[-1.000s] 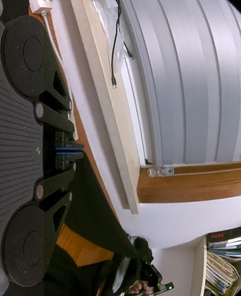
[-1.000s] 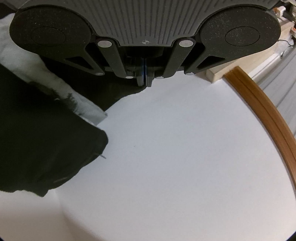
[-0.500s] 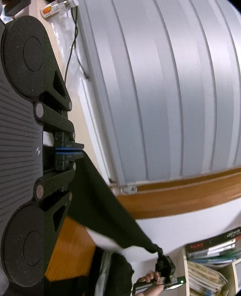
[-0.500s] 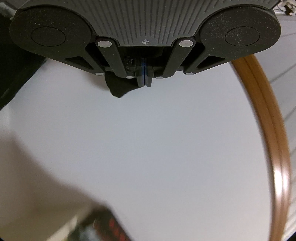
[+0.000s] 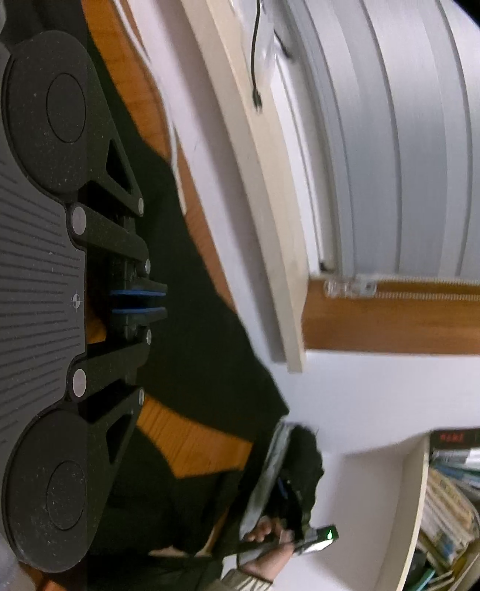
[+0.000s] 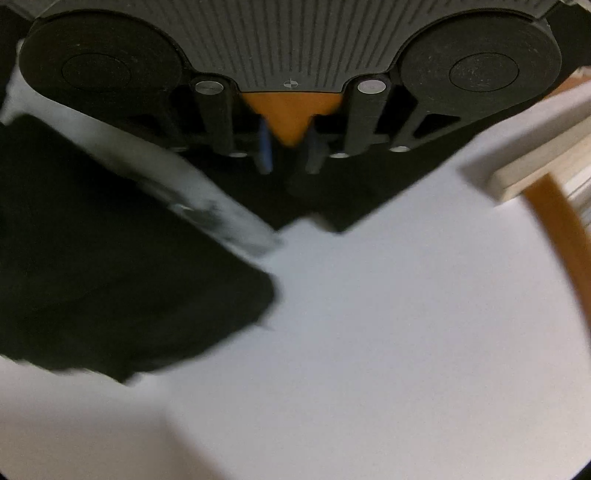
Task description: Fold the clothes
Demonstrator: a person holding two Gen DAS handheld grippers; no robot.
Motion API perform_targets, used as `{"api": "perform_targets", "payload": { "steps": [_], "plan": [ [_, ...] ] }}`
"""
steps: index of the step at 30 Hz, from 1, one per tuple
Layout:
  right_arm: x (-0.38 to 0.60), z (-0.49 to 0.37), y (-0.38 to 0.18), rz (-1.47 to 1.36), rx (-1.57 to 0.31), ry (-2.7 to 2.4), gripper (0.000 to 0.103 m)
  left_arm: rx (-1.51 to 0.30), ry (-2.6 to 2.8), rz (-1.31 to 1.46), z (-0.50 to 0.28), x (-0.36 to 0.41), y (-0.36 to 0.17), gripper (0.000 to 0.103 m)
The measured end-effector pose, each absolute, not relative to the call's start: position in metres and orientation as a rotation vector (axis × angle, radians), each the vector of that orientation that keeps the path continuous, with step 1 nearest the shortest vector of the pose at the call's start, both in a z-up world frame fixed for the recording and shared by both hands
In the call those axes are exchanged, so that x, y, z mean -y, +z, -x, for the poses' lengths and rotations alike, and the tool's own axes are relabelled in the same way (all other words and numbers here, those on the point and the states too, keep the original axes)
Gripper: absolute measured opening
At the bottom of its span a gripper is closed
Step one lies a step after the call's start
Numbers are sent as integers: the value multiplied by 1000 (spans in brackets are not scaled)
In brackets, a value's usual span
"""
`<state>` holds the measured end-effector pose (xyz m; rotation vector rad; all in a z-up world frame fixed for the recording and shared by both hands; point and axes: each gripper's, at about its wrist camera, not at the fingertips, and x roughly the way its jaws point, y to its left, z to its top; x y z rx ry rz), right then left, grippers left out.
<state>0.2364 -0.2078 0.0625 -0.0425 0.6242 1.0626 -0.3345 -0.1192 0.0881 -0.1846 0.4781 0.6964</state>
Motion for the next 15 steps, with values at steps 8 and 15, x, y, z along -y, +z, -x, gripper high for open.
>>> {"api": "perform_targets", "payload": {
  "steps": [8, 15],
  "plan": [
    [147, -216, 34, 177, -690, 1082, 29, -497, 785, 236, 351, 91, 71, 7],
    [110, -180, 9, 397, -626, 1290, 37, -491, 853, 291, 370, 72, 51, 7]
  ]
}}
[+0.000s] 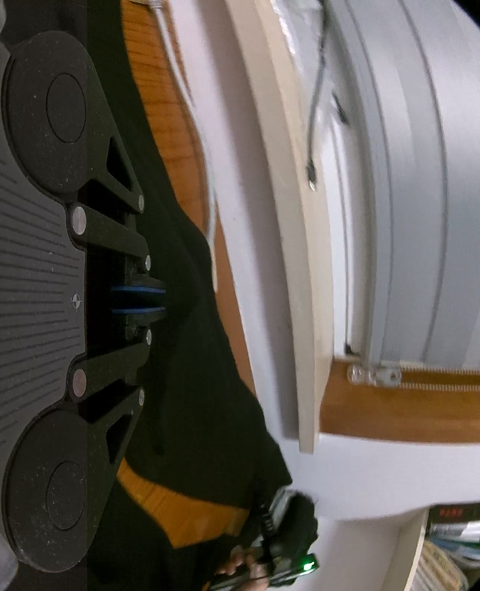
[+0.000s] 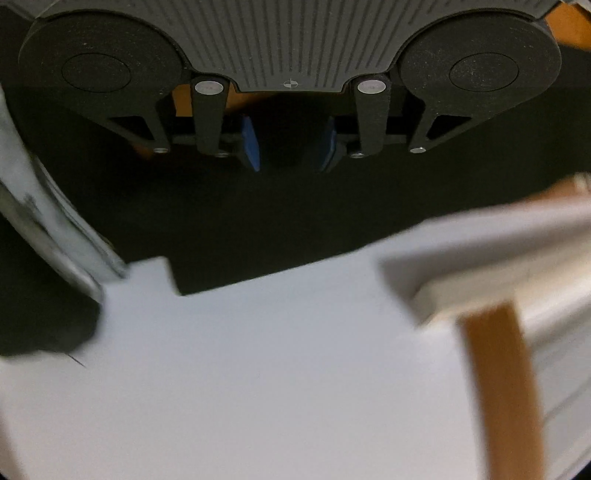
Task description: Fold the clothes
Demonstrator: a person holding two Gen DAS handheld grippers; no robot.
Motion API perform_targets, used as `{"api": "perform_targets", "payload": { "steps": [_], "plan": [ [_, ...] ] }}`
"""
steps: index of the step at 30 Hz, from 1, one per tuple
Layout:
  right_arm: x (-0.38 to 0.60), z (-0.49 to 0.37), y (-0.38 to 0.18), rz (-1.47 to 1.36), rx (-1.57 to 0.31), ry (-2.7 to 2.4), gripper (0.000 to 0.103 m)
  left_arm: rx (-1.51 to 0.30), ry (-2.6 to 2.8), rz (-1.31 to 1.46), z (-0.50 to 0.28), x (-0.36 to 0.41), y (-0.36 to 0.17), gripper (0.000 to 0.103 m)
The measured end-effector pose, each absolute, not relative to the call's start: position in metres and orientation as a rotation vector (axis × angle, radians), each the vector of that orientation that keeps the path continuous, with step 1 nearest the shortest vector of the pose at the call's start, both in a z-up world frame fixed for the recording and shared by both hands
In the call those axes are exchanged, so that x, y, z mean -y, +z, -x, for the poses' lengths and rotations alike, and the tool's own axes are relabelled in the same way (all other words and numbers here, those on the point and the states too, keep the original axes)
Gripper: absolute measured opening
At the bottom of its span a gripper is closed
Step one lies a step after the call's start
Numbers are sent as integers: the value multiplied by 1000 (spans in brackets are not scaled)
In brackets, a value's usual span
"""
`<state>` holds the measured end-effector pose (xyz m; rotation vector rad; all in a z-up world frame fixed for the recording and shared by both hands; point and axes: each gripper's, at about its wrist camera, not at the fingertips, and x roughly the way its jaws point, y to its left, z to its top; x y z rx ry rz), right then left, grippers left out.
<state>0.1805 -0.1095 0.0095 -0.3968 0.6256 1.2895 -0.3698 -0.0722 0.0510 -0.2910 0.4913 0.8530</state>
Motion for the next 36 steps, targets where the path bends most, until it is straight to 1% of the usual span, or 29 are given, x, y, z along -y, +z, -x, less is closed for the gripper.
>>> {"api": "perform_targets", "payload": {
  "steps": [2, 4, 10, 14, 16, 25, 26, 29, 31, 34, 36],
  "plan": [
    [107, -181, 1, 434, -648, 1286, 37, -499, 863, 304, 374, 68, 44, 7],
    [116, -183, -1, 453, -615, 1278, 37, -510, 869, 308, 378, 67, 38, 7],
    [152, -197, -8, 406, -572, 1270, 36, -502, 874, 354, 400, 72, 31, 7],
    [168, -196, -10, 386, -556, 1250, 37, -536, 878, 376, 411, 75, 29, 7],
    [170, -196, -9, 382, -558, 1247, 37, -553, 869, 377, 414, 78, 28, 13],
    [170, -195, -12, 382, -554, 1247, 38, -561, 870, 363, 422, 87, 36, 14],
    [170, -196, -12, 382, -554, 1247, 38, -553, 880, 359, 426, 85, 41, 16],
    [170, -196, -12, 384, -552, 1247, 38, -525, 917, 341, 444, 76, 60, 24],
    [170, -196, -12, 384, -552, 1246, 38, -524, 955, 314, 458, 65, 75, 37],
    [170, -195, -11, 385, -551, 1246, 38, -574, 1010, 270, 476, 39, 89, 45],
    [170, -195, -11, 385, -551, 1246, 38, -633, 1015, 261, 489, 19, 87, 46]
  ]
}}
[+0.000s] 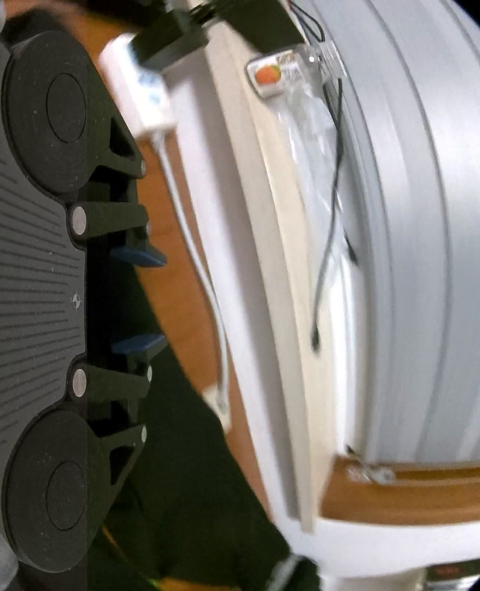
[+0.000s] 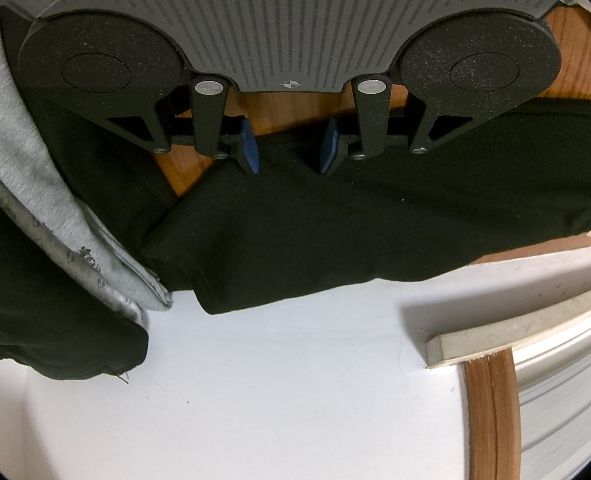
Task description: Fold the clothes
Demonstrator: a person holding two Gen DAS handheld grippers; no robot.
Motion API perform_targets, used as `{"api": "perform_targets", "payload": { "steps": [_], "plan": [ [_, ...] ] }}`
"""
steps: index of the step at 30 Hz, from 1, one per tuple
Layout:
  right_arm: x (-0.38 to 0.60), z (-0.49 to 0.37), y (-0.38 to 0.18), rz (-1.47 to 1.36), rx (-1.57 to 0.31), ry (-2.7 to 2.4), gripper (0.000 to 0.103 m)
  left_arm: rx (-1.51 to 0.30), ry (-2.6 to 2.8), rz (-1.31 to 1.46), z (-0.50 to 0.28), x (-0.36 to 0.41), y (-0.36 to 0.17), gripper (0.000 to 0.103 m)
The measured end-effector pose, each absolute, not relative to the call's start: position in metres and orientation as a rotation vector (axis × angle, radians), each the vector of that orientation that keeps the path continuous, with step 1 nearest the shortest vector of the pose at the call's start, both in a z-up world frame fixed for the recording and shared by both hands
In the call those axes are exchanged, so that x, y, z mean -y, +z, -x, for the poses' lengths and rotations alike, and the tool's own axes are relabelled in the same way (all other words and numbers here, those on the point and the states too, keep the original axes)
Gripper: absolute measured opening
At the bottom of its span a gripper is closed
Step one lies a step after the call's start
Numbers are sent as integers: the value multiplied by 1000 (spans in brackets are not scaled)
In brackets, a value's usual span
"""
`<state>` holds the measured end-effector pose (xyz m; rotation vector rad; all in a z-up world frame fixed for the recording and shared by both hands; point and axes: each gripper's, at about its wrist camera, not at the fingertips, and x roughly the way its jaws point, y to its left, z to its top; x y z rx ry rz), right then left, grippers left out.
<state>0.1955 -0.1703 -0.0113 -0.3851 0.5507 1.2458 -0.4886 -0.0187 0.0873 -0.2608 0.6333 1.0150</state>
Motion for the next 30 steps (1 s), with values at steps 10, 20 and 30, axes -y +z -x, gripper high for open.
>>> {"api": "perform_targets", "payload": {
  "steps": [10, 20, 30],
  "plan": [
    [168, -194, -11, 385, -551, 1246, 44, -705, 877, 346, 513, -21, 47, 61],
    [167, -195, -10, 385, -554, 1250, 46, -684, 832, 311, 508, -18, 45, 2],
    [168, -194, -11, 385, -553, 1249, 46, -584, 1143, 128, 492, -37, 96, 0]
  ]
}}
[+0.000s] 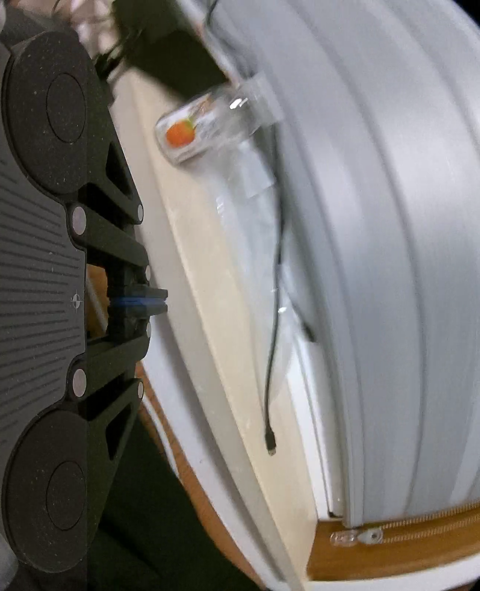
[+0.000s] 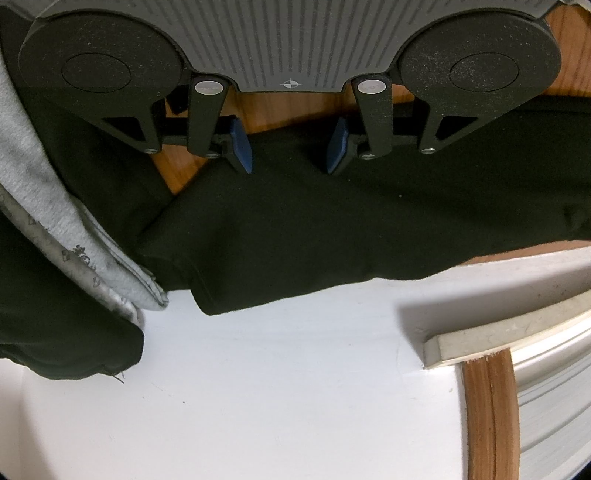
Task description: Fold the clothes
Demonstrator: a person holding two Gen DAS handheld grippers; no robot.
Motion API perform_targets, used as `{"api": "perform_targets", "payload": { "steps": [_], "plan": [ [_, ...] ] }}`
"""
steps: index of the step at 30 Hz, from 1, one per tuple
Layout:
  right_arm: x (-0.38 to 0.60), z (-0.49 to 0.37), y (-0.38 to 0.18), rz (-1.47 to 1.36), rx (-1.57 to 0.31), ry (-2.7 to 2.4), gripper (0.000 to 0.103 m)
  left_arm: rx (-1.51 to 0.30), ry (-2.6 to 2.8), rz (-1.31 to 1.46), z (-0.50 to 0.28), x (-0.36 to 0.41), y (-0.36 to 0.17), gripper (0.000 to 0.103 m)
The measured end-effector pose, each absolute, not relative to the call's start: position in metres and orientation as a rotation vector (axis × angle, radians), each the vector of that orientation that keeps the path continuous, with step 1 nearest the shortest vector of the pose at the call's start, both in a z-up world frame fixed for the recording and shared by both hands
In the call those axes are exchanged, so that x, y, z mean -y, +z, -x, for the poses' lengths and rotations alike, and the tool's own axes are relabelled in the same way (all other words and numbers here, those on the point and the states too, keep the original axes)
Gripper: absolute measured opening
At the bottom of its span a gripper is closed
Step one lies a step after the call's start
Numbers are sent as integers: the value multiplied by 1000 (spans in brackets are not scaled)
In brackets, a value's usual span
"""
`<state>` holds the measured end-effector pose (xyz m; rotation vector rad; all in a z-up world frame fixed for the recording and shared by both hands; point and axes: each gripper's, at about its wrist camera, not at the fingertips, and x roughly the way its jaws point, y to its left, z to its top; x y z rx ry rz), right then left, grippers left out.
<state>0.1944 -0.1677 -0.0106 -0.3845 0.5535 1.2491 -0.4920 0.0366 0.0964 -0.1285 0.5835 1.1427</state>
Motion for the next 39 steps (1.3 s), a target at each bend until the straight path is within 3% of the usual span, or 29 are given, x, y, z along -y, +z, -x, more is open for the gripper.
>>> {"api": "perform_targets", "payload": {
  "steps": [2, 5, 7, 9, 17, 21, 34, 35, 36, 37, 38, 39],
  "plan": [
    [167, -195, -11, 385, -553, 1250, 46, -620, 1127, 140, 487, -38, 85, 0],
    [167, -195, -11, 385, -554, 1251, 46, -618, 1070, 208, 489, -32, 70, 9],
    [168, -195, -11, 384, -554, 1250, 46, -616, 1043, 239, 494, -29, 64, 41],
    [168, -195, -11, 384, -554, 1251, 47, -622, 1014, 254, 498, -29, 60, 58],
    [167, -194, -10, 386, -553, 1252, 47, -598, 881, 344, 477, -49, 60, 59],
    [167, -193, -10, 384, -554, 1252, 47, -672, 820, 326, 439, -56, 52, 63],
    [167, -192, -11, 389, -555, 1270, 54, -689, 739, 341, 397, -76, 37, 56],
    [167, -193, -11, 387, -555, 1270, 54, -690, 731, 333, 396, -76, 37, 51],
    [167, -193, -11, 386, -556, 1271, 54, -691, 718, 319, 395, -74, 37, 27],
    [167, -193, -11, 385, -557, 1272, 54, -693, 703, 304, 393, -71, 37, 15],
    [167, -193, -12, 385, -557, 1272, 54, -695, 705, 281, 390, -67, 38, 6],
    [167, -192, -11, 385, -557, 1273, 54, -698, 719, 249, 386, -63, 39, 5]
  ]
}}
